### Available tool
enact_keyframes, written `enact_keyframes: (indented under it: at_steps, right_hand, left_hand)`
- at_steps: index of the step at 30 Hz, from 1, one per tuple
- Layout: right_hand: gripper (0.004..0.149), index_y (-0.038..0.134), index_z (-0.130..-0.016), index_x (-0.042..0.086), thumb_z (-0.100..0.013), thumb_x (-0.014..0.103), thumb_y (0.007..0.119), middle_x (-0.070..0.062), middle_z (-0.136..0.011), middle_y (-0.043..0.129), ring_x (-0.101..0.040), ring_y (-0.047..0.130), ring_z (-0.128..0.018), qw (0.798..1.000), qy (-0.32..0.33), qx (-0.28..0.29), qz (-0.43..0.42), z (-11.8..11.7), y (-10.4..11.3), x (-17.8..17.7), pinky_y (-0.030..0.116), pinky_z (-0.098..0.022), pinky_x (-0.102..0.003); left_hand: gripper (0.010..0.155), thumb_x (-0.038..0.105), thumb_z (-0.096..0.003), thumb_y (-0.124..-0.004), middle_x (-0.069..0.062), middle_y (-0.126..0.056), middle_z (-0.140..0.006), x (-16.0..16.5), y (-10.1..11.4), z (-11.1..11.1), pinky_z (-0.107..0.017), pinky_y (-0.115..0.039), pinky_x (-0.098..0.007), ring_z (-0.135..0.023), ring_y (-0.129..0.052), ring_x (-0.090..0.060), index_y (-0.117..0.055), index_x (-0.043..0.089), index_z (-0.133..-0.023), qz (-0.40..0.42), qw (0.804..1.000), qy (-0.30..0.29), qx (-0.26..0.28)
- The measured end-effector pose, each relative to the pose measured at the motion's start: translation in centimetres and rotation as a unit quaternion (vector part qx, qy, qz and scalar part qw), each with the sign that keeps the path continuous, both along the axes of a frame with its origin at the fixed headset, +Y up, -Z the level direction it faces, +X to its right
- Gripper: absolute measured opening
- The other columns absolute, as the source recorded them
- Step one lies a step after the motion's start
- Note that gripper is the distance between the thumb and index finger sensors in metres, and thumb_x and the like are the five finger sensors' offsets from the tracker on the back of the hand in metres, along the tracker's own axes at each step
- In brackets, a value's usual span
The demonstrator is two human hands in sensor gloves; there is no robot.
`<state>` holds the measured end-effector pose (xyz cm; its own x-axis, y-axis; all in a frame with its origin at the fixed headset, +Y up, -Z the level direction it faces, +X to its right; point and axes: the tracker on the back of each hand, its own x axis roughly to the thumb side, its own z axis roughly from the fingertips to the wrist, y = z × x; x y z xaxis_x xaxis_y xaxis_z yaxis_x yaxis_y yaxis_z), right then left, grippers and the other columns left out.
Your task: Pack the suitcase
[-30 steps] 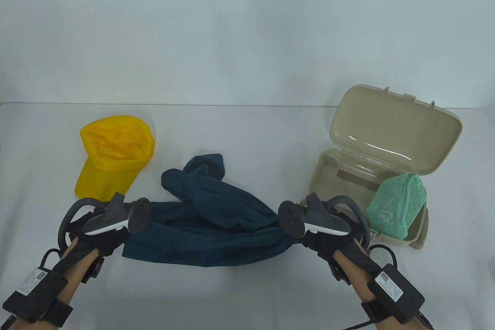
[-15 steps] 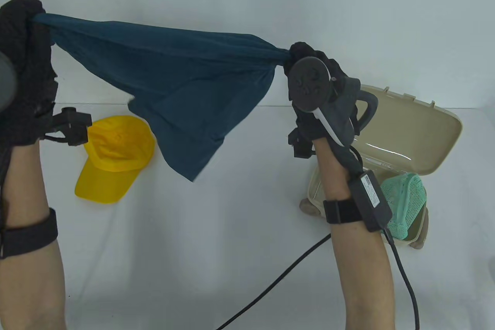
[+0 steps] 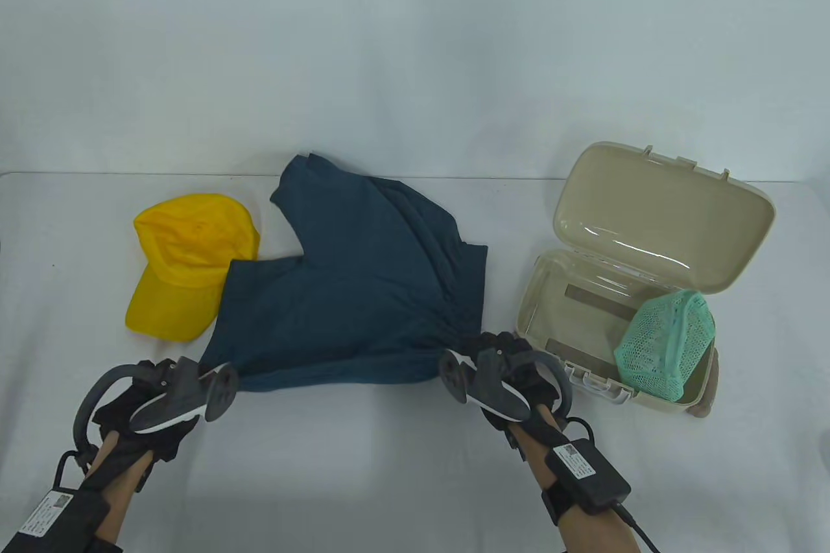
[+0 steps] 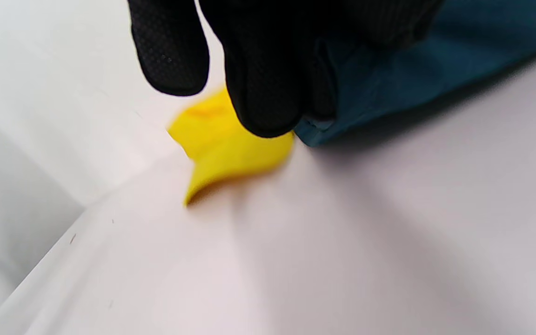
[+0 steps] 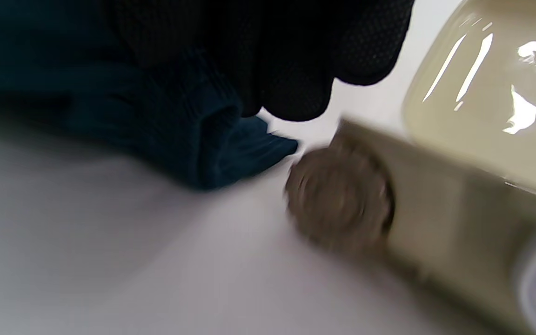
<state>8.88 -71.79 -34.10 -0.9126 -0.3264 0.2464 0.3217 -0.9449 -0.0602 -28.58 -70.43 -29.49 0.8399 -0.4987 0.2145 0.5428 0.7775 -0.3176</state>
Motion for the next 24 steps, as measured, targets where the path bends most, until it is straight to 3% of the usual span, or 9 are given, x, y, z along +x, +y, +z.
enact_keyframes:
  at_steps: [2, 5, 9, 11, 14, 16, 19, 24]
  right_hand:
    - [0.043, 0.075, -0.089, 0.035, -0.048, 0.047, 0.074, 0.01, -0.088, 0.092, -0.017, 0.096, -0.081, 0.998, 0.021, -0.038, 0.045, 0.6, -1.0, -0.4, 0.081, -0.062, -0.041]
    - [0.044, 0.075, -0.09, 0.033, -0.047, 0.046, 0.075, 0.009, -0.089, 0.091, -0.018, 0.095, -0.082, 0.991, 0.043, -0.077, 0.101, 1.3, -1.4, -0.7, 0.08, -0.063, -0.042]
    - [0.046, 0.075, -0.091, 0.032, -0.047, 0.048, 0.074, 0.007, -0.09, 0.091, -0.02, 0.095, -0.083, 0.982, 0.048, -0.126, 0.129, 1.8, -0.9, -0.5, 0.08, -0.063, -0.044]
    - [0.056, 0.075, -0.094, 0.028, -0.048, 0.059, 0.066, 0.001, -0.094, 0.089, -0.027, 0.093, -0.084, 0.977, 0.026, -0.187, 0.098, 1.7, 0.2, -0.2, 0.077, -0.064, -0.049]
    - [0.064, 0.07, -0.1, 0.024, -0.049, 0.062, 0.062, -0.004, -0.099, 0.084, -0.03, 0.09, -0.086, 0.989, 0.006, -0.149, -0.022, 1.2, 2.6, 0.2, 0.077, -0.062, -0.049]
    - [0.067, 0.065, -0.104, 0.023, -0.049, 0.062, 0.062, -0.006, -0.104, 0.079, -0.032, 0.086, -0.091, 0.99, -0.002, -0.139, -0.034, 0.6, 3.1, 0.1, 0.076, -0.064, -0.048]
    - [0.076, 0.051, -0.111, 0.018, -0.05, 0.062, 0.061, -0.011, -0.114, 0.066, -0.037, 0.076, -0.1, 0.986, -0.011, -0.164, -0.025, -0.1, 1.9, -0.3, 0.072, -0.067, -0.052]
    - [0.086, 0.038, -0.114, 0.013, -0.049, 0.064, 0.06, -0.019, -0.119, 0.05, -0.043, 0.064, -0.106, 0.975, -0.018, -0.222, -0.003, -0.5, -1.6, -0.9, 0.064, -0.072, -0.057]
  left_hand:
    - [0.043, 0.041, -0.0547, -0.063, 0.016, -0.085, -0.093, 0.8, -1.1, -0.1, -0.076, -0.069, -0.052, -0.09, -0.093, -0.015, -0.068, 0.037, -0.098, -0.002, 0.998, 0.001, -0.061]
    - [0.044, 0.045, -0.0531, -0.068, 0.014, -0.087, -0.096, 1.5, -1.4, -0.4, -0.076, -0.07, -0.052, -0.093, -0.092, -0.018, -0.072, 0.038, -0.097, 0.013, 0.995, 0.008, -0.098]
    - [0.068, 0.06, -0.0484, -0.065, 0.004, -0.072, -0.113, 1.1, -1.0, -1.2, -0.076, -0.066, -0.054, -0.103, -0.081, -0.025, -0.056, 0.035, -0.11, 0.073, 0.994, 0.036, -0.069]
    - [0.078, 0.062, -0.0479, -0.064, -0.003, -0.056, -0.122, 0.7, -1.3, -1.6, -0.077, -0.063, -0.057, -0.11, -0.069, -0.031, -0.041, 0.033, -0.116, 0.105, 0.991, 0.062, -0.06]
    - [0.086, 0.067, -0.0459, -0.062, -0.007, -0.043, -0.127, 0.8, -2.3, -2.3, -0.079, -0.06, -0.058, -0.116, -0.058, -0.035, -0.031, 0.032, -0.118, 0.134, 0.984, 0.076, -0.085]
    - [0.087, 0.066, -0.0456, -0.063, -0.007, -0.04, -0.128, 0.9, -2.9, -2.7, -0.08, -0.057, -0.06, -0.118, -0.053, -0.037, -0.031, 0.031, -0.118, 0.194, 0.972, 0.096, -0.091]
    - [0.088, 0.066, -0.0456, -0.065, -0.008, -0.039, -0.128, 1.0, -3.8, -3.1, -0.08, -0.055, -0.061, -0.119, -0.049, -0.037, -0.032, 0.031, -0.119, 0.231, 0.958, 0.121, -0.115]
    - [0.096, 0.068, -0.0425, -0.069, -0.006, -0.024, -0.126, 1.0, -5.1, -2.7, -0.083, -0.048, -0.06, -0.12, -0.038, -0.037, -0.018, 0.031, -0.116, 0.127, 0.98, 0.086, -0.127]
